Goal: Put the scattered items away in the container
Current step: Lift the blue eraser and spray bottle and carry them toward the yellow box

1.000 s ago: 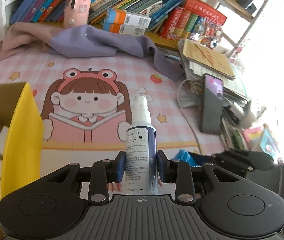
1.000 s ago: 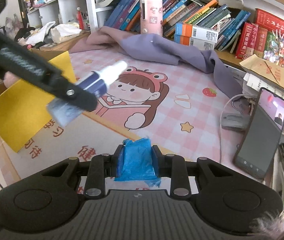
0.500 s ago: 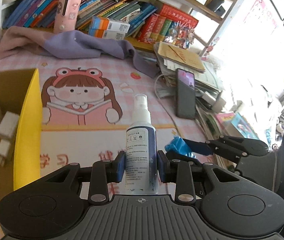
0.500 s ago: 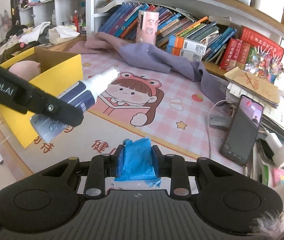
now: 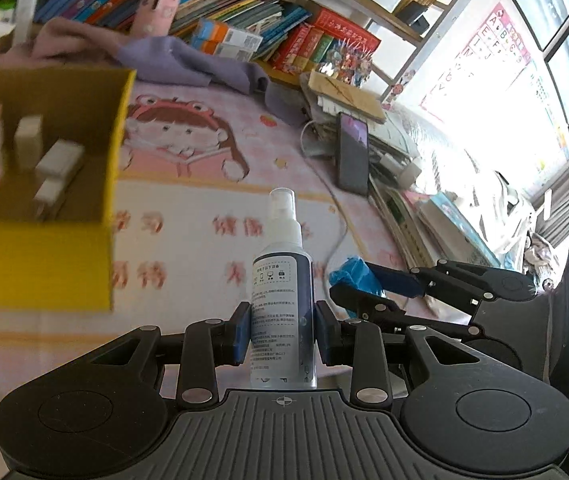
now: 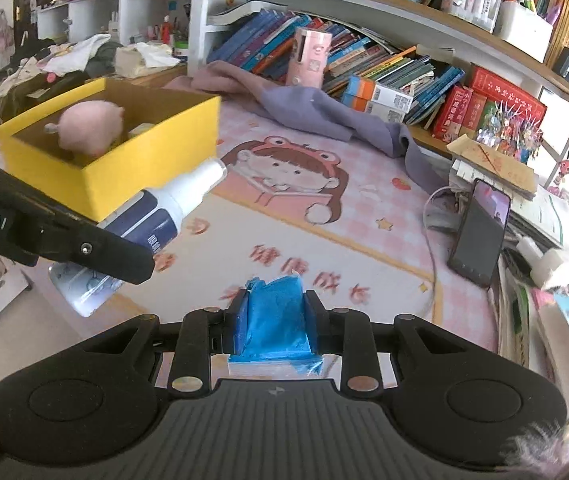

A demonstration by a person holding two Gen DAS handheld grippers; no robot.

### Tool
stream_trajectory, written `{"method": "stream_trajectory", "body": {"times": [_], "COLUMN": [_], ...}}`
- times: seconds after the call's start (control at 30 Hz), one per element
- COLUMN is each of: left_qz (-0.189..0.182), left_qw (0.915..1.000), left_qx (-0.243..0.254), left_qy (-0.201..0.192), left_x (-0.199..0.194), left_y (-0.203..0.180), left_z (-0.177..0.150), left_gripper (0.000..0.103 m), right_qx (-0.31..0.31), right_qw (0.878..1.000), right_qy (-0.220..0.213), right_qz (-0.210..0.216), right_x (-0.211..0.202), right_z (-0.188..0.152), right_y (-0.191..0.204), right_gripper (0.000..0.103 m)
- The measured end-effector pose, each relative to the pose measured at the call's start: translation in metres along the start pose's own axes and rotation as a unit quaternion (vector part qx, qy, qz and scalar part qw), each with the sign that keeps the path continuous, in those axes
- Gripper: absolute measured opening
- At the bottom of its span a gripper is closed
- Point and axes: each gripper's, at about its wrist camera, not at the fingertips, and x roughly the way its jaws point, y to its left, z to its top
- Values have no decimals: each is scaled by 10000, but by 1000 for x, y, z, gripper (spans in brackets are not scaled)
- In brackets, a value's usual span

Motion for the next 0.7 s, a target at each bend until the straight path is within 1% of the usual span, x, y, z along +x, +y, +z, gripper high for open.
{"method": "stream_trajectory", "body": {"times": [0.13, 0.3, 0.5, 0.7], "left_qz": [32, 69, 140, 163], "left_qw": [9999, 9990, 9976, 9957], "left_qx": [-134, -419, -673, -903], "left_qy": [43, 125, 29, -139], "left_x": [-20, -43, -66, -83], "left_y": [11, 31, 50, 61], "left_z": [-28, -58, -82, -96], "left_gripper": [31, 31, 31, 31], "right_qx": [-9, -120, -305, -561], "right_qw": [9999, 9993, 9984, 9963], "right_qy": [112, 233, 256, 205], "right_qz": [115, 269, 402, 613], "right_x": [-12, -27, -40, -50], "right_z": [-11, -22, -29, -30], "right_y": [28, 62, 90, 111], "right_gripper": [26, 26, 26, 26]}}
